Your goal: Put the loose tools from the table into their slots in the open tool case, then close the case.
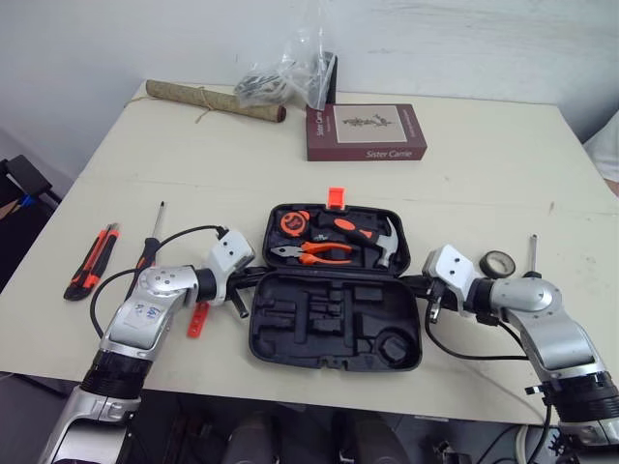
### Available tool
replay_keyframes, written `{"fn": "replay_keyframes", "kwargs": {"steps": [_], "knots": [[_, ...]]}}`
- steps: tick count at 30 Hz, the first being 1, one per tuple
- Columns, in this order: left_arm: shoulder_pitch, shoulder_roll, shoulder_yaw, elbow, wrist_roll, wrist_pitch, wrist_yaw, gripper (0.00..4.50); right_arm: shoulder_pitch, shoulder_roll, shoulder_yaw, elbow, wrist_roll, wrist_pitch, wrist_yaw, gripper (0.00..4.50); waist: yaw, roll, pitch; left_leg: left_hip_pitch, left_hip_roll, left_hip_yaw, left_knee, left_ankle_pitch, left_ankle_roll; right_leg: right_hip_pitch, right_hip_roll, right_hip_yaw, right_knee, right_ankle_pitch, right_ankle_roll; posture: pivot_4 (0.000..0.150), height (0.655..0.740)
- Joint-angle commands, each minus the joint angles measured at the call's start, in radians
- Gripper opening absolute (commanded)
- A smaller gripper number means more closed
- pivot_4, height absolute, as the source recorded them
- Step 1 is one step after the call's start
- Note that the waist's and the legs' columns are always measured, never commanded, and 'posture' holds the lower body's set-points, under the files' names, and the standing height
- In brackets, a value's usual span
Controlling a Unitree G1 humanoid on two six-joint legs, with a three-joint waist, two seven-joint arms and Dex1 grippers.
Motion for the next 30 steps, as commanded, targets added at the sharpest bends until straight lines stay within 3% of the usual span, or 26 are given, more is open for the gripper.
{"fn": "replay_keyframes", "kwargs": {"steps": [1,5,7,10,13,14,17,18,22,30], "knots": [[0.063,0.086,0.132,-0.097,-0.055,0.014,-0.034,0.0,0.03,-0.072,-0.131,-0.043,0.091,0.026,0.045,0.03,-0.005,0.001,0.0,0.0,0.0,0.0,-0.001,0.0,0.0,0.0,0.0,0.0,-0.001,0.0,0.0,0.15,0.74],[0.195,0.158,0.426,-0.187,-0.228,0.076,-0.089,0.0,0.14,-0.159,-0.336,-0.098,0.232,0.062,0.13,0.03,-0.002,0.001,0.0,0.0,0.001,0.0,-0.002,0.0,0.0,0.0,0.0,0.0,-0.003,0.0,0.0,0.15,0.74],[0.261,0.196,0.568,-0.143,-0.243,0.048,-0.103,0.0,0.212,-0.185,-0.439,-0.088,0.243,0.038,0.137,0.03,-0.001,0.001,0.0,0.0,0.001,-0.001,-0.002,0.0,0.0,0.001,0.0,-0.001,-0.003,0.0,0.0,0.15,0.74],[0.367,0.232,0.796,0.038,-0.226,-0.065,-0.099,0.83,0.36,-0.18,-0.599,-0.044,0.236,-0.023,0.138,1.01,-0.001,0.0,0.0,0.001,0.0,-0.001,-0.003,0.0,0.001,0.002,0.0,-0.001,-0.004,0.0,0.0,0.15,0.74],[0.411,0.287,0.974,0.275,-0.198,-0.206,-0.068,2.22,0.488,-0.162,-0.709,0.039,0.2,-0.167,0.152,2.55,-0.002,0.0,0.0,0.001,0.0,-0.001,-0.003,-0.001,0.002,0.002,0.0,-0.001,-0.005,0.0,0.0,0.15,0.74],[0.415,0.307,1.007,0.335,-0.198,-0.237,-0.063,2.81,0.512,-0.158,-0.727,0.063,0.196,-0.218,0.16,3.21,-0.002,-0.001,0.0,0.001,0.0,-0.001,-0.003,-0.003,0.005,0.002,0.0,-0.001,-0.006,0.0,0.0,0.15,0.74],[0.469,0.381,1.053,0.566,-0.127,-0.36,0.004,4.03,0.587,-0.146,-0.777,0.154,0.206,-0.333,0.208,4.49,-0.003,-0.001,0.0,0.002,0.0,0.0,-0.004,-0.006,0.007,0.002,-0.001,0.0,-0.006,0.0,0.0,0.15,0.74],[0.503,0.399,1.06,0.631,-0.108,-0.402,0.007,4.45,0.607,-0.139,-0.793,0.192,0.209,-0.378,0.219,4.5,-0.003,-0.001,0.0,0.002,0.0,0.0,-0.004,-0.006,0.007,0.002,-0.001,0.0,-0.006,0.0,0.0,0.15,0.74],[0.588,0.432,1.135,0.798,-0.122,-0.49,0.034,4.45,0.654,-0.131,-0.835,0.306,0.213,-0.478,0.221,4.5,-0.007,-0.001,0.0,0.005,-0.001,0.002,-0.008,-0.008,0.008,0.002,-0.003,0.001,-0.007,0.0,0.0,0.15,0.74],[0.595,0.363,1.101,0.634,-0.215,-0.453,-0.013,4.45,0.571,-0.11,-0.764,0.333,0.257,-0.497,0.189,4.5,-0.003,-0.004,-0.002,0.015,0.0,0.002,-0.017,-0.006,0.004,0.007,-0.003,0.001,-0.007,-0.001,-0.002,0.15,0.74]]}}
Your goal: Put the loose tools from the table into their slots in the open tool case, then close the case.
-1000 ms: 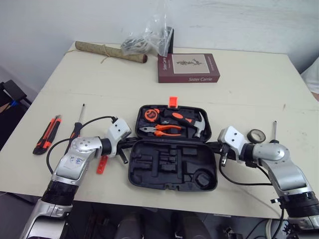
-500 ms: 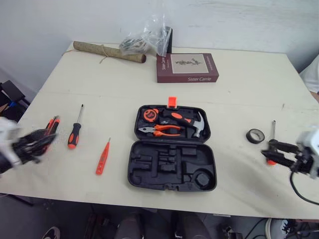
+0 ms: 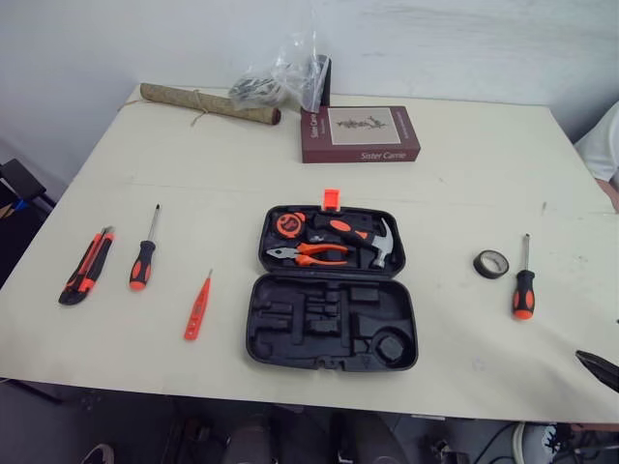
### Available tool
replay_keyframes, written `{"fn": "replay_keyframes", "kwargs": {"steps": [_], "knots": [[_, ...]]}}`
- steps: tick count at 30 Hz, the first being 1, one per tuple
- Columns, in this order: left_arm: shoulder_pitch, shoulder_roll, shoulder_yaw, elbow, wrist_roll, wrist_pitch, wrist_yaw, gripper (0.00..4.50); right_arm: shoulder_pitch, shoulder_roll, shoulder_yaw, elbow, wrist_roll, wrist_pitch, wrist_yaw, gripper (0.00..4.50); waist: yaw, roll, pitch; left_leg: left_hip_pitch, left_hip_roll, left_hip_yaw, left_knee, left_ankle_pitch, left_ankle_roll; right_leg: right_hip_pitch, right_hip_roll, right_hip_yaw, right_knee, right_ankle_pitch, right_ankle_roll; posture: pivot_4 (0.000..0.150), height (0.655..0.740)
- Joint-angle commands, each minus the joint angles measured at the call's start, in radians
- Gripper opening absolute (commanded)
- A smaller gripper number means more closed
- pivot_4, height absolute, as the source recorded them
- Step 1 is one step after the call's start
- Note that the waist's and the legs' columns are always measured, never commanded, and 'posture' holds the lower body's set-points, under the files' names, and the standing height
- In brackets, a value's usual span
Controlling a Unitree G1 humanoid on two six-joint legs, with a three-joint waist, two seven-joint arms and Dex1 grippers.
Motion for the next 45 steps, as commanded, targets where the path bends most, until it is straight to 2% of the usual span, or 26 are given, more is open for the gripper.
{"fn": "replay_keyframes", "kwargs": {"steps": [1,4,8,11,15,19,22,29,33,36,42,43,45], "knots": [[-0.028,-0.014,-0.014,-0.154,-0.059,0.045,0.003,4.45,-0.043,0.009,0.031,-0.048,0.046,0.007,-0.006,4.5,0.002,0.0,0.0,0.0,0.0,0.0,-0.001,0.0,-0.001,0.0,0.0,0.0,0.0,0.0,-0.001,0.15,0.74],[-0.046,-0.042,-0.055,-0.308,-0.086,0.126,0.022,4.45,-0.084,0.028,0.076,-0.117,0.094,0.035,0.006,4.5,0.001,0.0,0.0,0.0,0.0,0.0,-0.001,0.001,-0.001,0.0,0.0,0.0,0.001,0.0,-0.001,0.15,0.74],[-0.117,-0.089,-0.135,-0.593,-0.172,0.342,0.132,4.45,-0.142,0.081,0.134,-0.289,0.209,0.116,-0.003,4.5,0.001,0.001,0.0,0.0,0.0,0.0,0.0,0.002,-0.004,0.0,0.001,0.0,0.001,0.0,-0.001,0.15,0.74],[-0.191,-0.109,-0.239,-0.779,-0.224,0.605,0.279,4.45,-0.173,0.12,0.201,-0.417,0.254,0.134,0.001,4.5,0.002,0.001,0.0,0.0,0.0,-0.001,0.001,0.003,-0.003,0.001,0.001,0.0,0.002,0.0,0.0,0.15,0.74],[-0.312,-0.159,-0.375,-0.91,-0.264,0.905,0.464,4.45,-0.218,0.169,0.309,-0.539,0.253,0.081,0.025,4.5,0.003,0.001,0.001,0.0,0.0,-0.001,0.0,0.004,-0.006,0.001,0.001,0.0,0.002,0.0,0.0,0.15,0.74],[-0.446,-0.249,-0.467,-0.93,-0.236,1.068,0.615,4.45,-0.272,0.233,0.389,-0.611,0.274,0.061,0.013,4.5,0.002,0.001,0.001,-0.001,0.0,-0.001,0.003,0.005,-0.007,0.0,0.003,0.0,0.002,0.0,0.0,0.15,0.74],[-0.492,-0.285,-0.512,-0.913,-0.212,1.113,0.652,4.45,-0.289,0.259,0.43,-0.637,0.283,0.056,0.018,4.5,0.003,0.001,0.001,-0.002,0.0,-0.001,0.004,0.005,-0.008,0.0,0.003,0.0,0.003,0.0,0.0,0.15,0.74],[-0.595,-0.31,-0.623,-0.781,-0.119,1.115,0.681,4.45,-0.315,0.28,0.475,-0.623,0.267,0.037,0.018,4.5,0.006,0.001,0.001,-0.002,0.0,-0.001,0.005,0.006,-0.007,0.0,0.003,0.0,0.003,0.0,0.0,0.15,0.74],[-0.606,-0.299,-0.664,-0.751,-0.102,1.147,0.646,4.45,-0.311,0.277,0.47,-0.613,0.25,0.03,0.007,4.5,0.006,0.001,0.0,-0.001,0.0,-0.001,0.005,0.006,-0.008,0.0,0.003,0.0,0.004,0.0,0.0,0.15,0.74],[-0.605,-0.293,-0.688,-0.735,-0.081,1.168,0.633,3.66,-0.305,0.274,0.466,-0.619,0.246,0.04,-0.013,4.5,0.006,0.001,0.0,-0.001,0.0,-0.001,0.005,0.007,-0.008,0.0,0.003,0.0,0.004,0.0,0.0,0.15,0.74],[-0.554,-0.24,-0.698,-0.77,-0.041,1.181,0.604,1.12,-0.297,0.255,0.451,-0.636,0.249,0.056,-0.041,4.5,0.003,0.001,0.0,-0.001,0.0,-0.001,0.004,0.007,-0.008,0.0,0.003,0.001,0.004,0.0,0.0,0.15,0.74],[-0.545,-0.227,-0.69,-0.776,-0.031,1.146,0.594,0.82,-0.293,0.253,0.45,-0.637,0.247,0.057,-0.046,4.5,0.002,0.001,0.0,-0.001,0.0,-0.001,0.004,0.007,-0.008,0.0,0.003,0.001,0.004,0.0,0.0,0.15,0.74],[-0.537,-0.218,-0.662,-0.785,-0.014,1.054,0.577,0.82,-0.286,0.249,0.447,-0.64,0.243,0.056,-0.056,4.5,0.001,0.002,0.0,-0.001,0.0,-0.001,0.003,0.007,-0.008,0.0,0.003,0.001,0.003,0.0,0.0,0.15,0.74]]}}
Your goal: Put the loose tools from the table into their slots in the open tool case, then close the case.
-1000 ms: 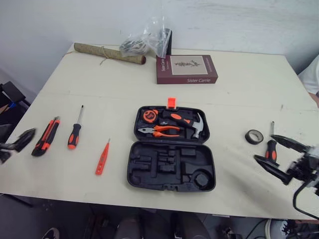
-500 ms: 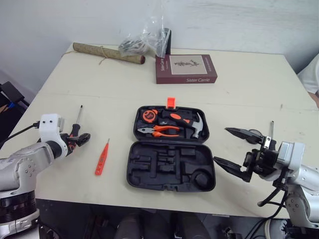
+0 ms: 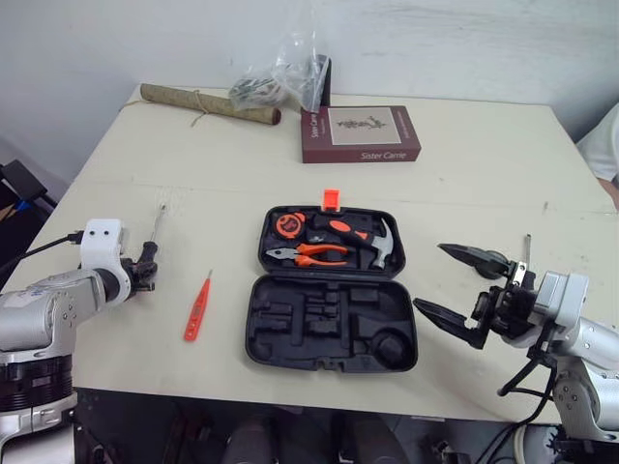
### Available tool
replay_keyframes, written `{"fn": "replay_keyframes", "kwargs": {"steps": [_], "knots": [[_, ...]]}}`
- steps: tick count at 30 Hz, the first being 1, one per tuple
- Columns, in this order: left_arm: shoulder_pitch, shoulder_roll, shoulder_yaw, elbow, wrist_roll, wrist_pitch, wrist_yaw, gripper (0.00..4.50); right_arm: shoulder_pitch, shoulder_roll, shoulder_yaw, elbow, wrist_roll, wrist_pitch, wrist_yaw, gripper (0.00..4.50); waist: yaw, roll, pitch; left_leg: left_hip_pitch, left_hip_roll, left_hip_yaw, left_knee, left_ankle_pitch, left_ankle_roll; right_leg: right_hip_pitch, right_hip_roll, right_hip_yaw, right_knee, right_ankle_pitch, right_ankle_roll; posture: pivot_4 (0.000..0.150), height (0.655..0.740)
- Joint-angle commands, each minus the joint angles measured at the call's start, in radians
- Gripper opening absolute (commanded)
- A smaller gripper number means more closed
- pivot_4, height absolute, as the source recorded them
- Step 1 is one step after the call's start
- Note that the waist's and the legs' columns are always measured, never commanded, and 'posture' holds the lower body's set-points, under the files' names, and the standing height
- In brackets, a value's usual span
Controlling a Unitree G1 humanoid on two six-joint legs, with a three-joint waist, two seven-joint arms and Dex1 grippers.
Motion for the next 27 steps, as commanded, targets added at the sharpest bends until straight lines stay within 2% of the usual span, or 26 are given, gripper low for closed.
{"fn": "replay_keyframes", "kwargs": {"steps": [1,3,5,9,11,14,20,23,27], "knots": [[0.036,0.031,0.03,-0.016,0.041,-0.17,-0.068,0.82,0.013,-0.02,-0.032,-0.037,-0.004,-0.007,-0.024,4.5,0.0,0.0,0.0,0.0,0.0,0.0,0.0,0.0,0.0,0.0,0.0,0.0,0.0,0.0,0.0,0.15,0.74],[0.045,0.046,0.048,-0.04,0.035,-0.316,-0.15,0.82,0.015,-0.028,-0.045,-0.024,-0.019,-0.02,-0.033,4.5,0.002,0.0,0.0,-0.001,0.0,0.0,0.0,0.001,-0.001,-0.002,0.0,0.0,0.0,0.0,0.0,0.15,0.74],[0.053,0.087,0.048,-0.098,0.003,-0.448,-0.303,0.82,0.009,-0.055,-0.075,0.023,-0.039,-0.045,-0.021,4.5,0.004,-0.001,0.001,-0.004,0.0,0.0,0.001,0.001,0.0,-0.004,0.0,0.0,0.0,0.0,0.0,0.15,0.74],[0.075,0.185,-0.046,-0.177,-0.027,-0.764,-0.702,0.82,0.041,-0.126,-0.12,0.084,-0.03,-0.056,0.047,4.5,0.012,0.0,0.001,-0.008,-0.001,0.0,0.002,0.001,0.001,-0.005,-0.001,-0.001,-0.002,0.0,0.0,0.15,0.74],[0.047,0.214,-0.106,-0.171,-0.013,-0.832,-0.8,0.82,0.047,-0.136,-0.13,0.101,-0.03,-0.062,0.054,4.5,0.015,0.0,0.001,-0.008,-0.001,0.0,0.002,0.0,0.001,-0.005,-0.001,-0.001,-0.002,0.0,0.0,0.15,0.74],[-0.046,0.254,-0.28,-0.204,0.033,-0.871,-0.947,0.82,0.059,-0.138,-0.135,0.127,-0.037,-0.076,0.069,4.5,0.017,0.001,0.001,-0.008,-0.001,0.0,0.002,0.002,0.001,-0.005,0.0,0.0,-0.002,0.0,0.0,0.15,0.74],[-0.235,0.176,-0.598,-0.275,0.188,-0.694,-0.926,0.82,0.073,-0.129,-0.131,0.152,-0.044,-0.098,0.08,4.5,0.017,0.002,0.002,-0.008,-0.001,0.001,0.002,0.002,0.001,-0.005,0.002,0.001,-0.001,0.0,0.0,0.15,0.74],[-0.301,0.121,-0.679,-0.243,0.274,-0.637,-0.879,0.82,0.078,-0.127,-0.127,0.151,-0.048,-0.1,0.077,4.5,0.017,0.002,0.002,-0.009,0.0,0.0,0.004,0.002,0.001,-0.006,0.003,0.001,-0.001,0.0,0.0,0.15,0.74],[-0.355,0.098,-0.746,-0.196,0.359,-0.669,-0.894,0.82,0.088,-0.124,-0.125,0.133,-0.051,-0.095,0.064,4.5,0.018,0.002,0.002,-0.011,0.001,-0.001,0.007,0.002,0.001,-0.007,0.004,0.001,0.001,0.0,0.0,0.15,0.74]]}}
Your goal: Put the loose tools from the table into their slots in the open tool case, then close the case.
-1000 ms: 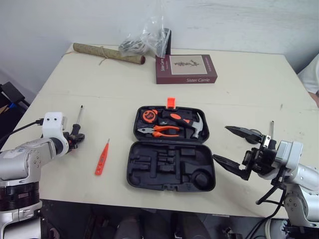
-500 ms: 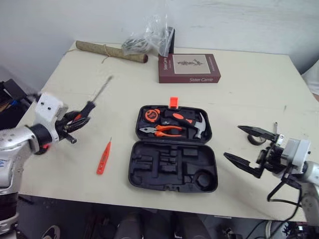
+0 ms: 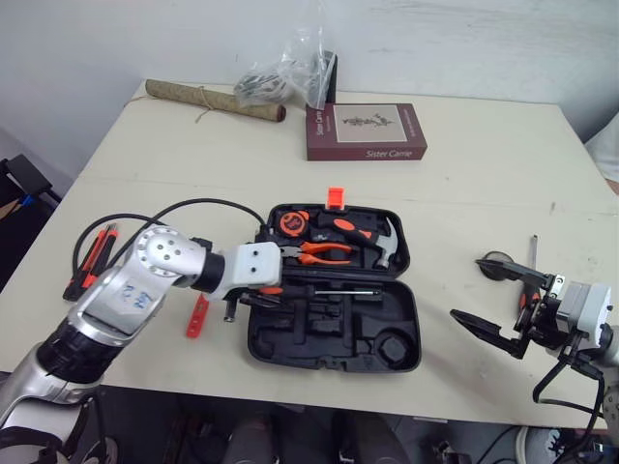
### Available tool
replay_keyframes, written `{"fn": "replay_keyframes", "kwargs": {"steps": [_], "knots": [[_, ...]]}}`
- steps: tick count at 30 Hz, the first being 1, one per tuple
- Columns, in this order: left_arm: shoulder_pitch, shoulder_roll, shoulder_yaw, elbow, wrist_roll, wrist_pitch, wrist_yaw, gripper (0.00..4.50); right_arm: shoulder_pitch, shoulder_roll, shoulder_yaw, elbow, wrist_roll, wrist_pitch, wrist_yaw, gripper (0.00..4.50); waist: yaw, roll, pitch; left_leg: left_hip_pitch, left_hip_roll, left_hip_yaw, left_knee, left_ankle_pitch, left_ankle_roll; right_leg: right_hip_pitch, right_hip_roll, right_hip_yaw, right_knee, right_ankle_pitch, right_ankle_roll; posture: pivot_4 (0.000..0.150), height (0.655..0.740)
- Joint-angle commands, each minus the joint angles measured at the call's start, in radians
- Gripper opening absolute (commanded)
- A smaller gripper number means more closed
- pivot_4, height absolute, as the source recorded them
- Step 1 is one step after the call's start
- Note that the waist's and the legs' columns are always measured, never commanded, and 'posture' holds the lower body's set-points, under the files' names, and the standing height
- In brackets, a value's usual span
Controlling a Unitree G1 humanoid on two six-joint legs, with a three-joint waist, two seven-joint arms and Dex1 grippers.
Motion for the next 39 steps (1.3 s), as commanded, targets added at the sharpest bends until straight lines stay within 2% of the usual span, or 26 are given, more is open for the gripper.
{"fn": "replay_keyframes", "kwargs": {"steps": [1,5,14,28,30,32,35,39], "knots": [[-0.052,-0.009,-0.035,0.03,0.077,-0.04,-0.009,0.82,0.012,0.003,-0.013,-0.041,0.007,-0.01,-0.015,4.5,0.001,0.0,0.0,0.0,0.0,0.0,0.0,0.0,0.0,0.0,0.0,0.0,0.0,0.0,0.0,0.15,0.74],[-0.104,-0.043,-0.086,0.086,0.149,-0.075,-0.028,0.82,0.032,0.0,-0.011,-0.08,0.012,0.007,-0.03,4.5,0.009,0.0,0.0,-0.001,0.0,0.0,0.001,0.0,0.0,0.0,0.0,0.0,0.0,0.0,0.0,0.15,0.74],[-0.127,-0.106,-0.108,0.13,0.205,-0.071,-0.048,0.82,0.068,0.005,-0.018,-0.111,0.018,0.019,-0.045,4.5,0.011,0.0,0.0,-0.002,0.0,-0.001,0.003,-0.001,0.001,0.0,0.0,-0.001,0.0,0.0,0.0,0.15,0.74],[-0.122,-0.169,-0.122,0.16,0.308,-0.058,-0.019,0.82,0.083,0.034,-0.004,-0.061,0.01,-0.033,-0.02,4.5,0.014,0.0,0.0,-0.001,0.0,-0.001,0.005,-0.001,0.002,0.002,-0.001,-0.001,0.002,0.0,0.001,0.15,0.74],[-0.121,-0.167,-0.117,0.156,0.307,-0.065,-0.029,1.84,0.085,0.036,-0.003,-0.06,0.01,-0.036,-0.019,4.5,0.013,0.0,0.0,-0.001,0.0,-0.002,0.006,-0.001,0.002,0.002,-0.001,-0.001,0.002,0.0,0.001,0.15,0.74],[-0.119,-0.173,-0.102,0.141,0.294,-0.075,-0.032,2.52,0.088,0.037,-0.004,-0.063,0.011,-0.035,-0.019,4.5,0.013,0.0,0.0,-0.001,0.0,-0.002,0.006,-0.001,0.002,0.002,-0.001,-0.001,0.002,0.0,0.001,0.15,0.74],[-0.121,-0.181,-0.065,0.104,0.265,-0.092,-0.03,3.93,0.096,0.037,-0.007,-0.074,0.015,-0.031,-0.02,4.5,0.014,0.0,0.0,-0.001,0.0,-0.002,0.006,-0.001,0.002,0.002,-0.001,-0.001,0.002,0.0,0.001,0.15,0.74],[-0.108,-0.167,-0.013,0.061,0.235,-0.097,-0.032,3.93,0.111,0.03,-0.013,-0.105,0.024,-0.01,-0.029,4.5,0.013,0.0,0.0,-0.001,0.0,-0.002,0.006,-0.001,0.002,0.002,-0.001,-0.001,0.002,0.0,0.001,0.15,0.74]]}}
